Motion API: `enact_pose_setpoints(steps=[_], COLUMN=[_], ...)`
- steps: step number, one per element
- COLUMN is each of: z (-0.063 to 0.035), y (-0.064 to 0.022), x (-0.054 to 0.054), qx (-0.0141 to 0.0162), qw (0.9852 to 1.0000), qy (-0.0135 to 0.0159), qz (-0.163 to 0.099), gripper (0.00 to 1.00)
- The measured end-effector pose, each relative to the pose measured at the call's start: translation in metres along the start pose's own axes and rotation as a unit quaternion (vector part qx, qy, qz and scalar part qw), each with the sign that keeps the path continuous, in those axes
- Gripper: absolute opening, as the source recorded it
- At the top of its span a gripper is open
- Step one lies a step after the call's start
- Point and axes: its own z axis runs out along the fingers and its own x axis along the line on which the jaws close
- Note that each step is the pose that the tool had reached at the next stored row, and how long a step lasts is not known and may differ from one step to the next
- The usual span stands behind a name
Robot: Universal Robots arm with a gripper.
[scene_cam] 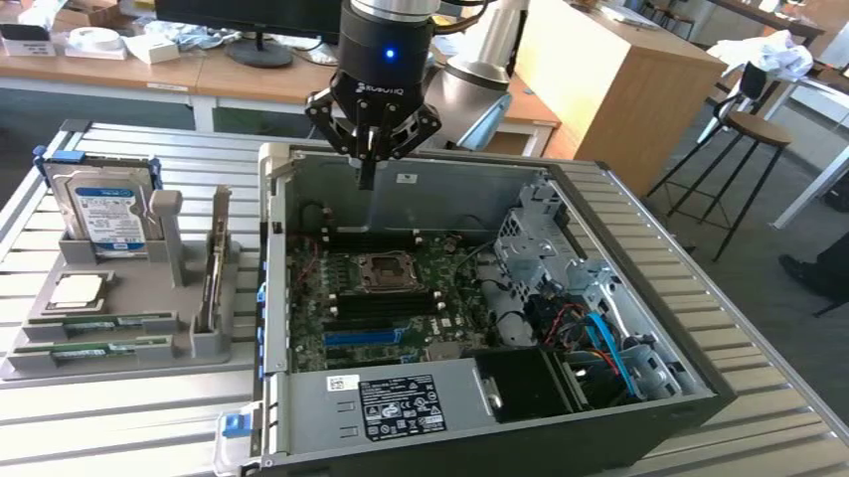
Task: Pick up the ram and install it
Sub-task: 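Reach for the ram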
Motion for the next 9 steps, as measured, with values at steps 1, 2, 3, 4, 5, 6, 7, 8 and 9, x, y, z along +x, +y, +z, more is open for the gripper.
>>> enact_pose_setpoints(steps=[1,2,3,4,5,6,7,8,9], z=[0.0,0.0,0.0,0.0,-0.0001,-0.0002,-0.0002,-0.0002,-0.0002], y=[0.0,0.0,0.0,0.0,-0.0002,-0.0003,-0.0004,-0.0006,-0.0008], x=[0.0,0.0,0.0,0.001,0.002,0.003,0.006,0.008,0.011], qx=[0.0,0.0,0.0,0.0,0.0001,0.0001,0.0001,0.0,0.0], qw=[1.0,1.0,1.0,1.0,1.0,1.0,1.0,1.0,1.0], qy=[0.0,0.0,0.0,0.0,0.0,0.0,0.0,0.0,0.0], qz=[0.0,0.0,0.0,0.0,0.0,0.0,0.0,0.0,0.0], gripper=[0.1,0.1,0.1,0.1,0.1,0.1,0.1,0.1,0.1])
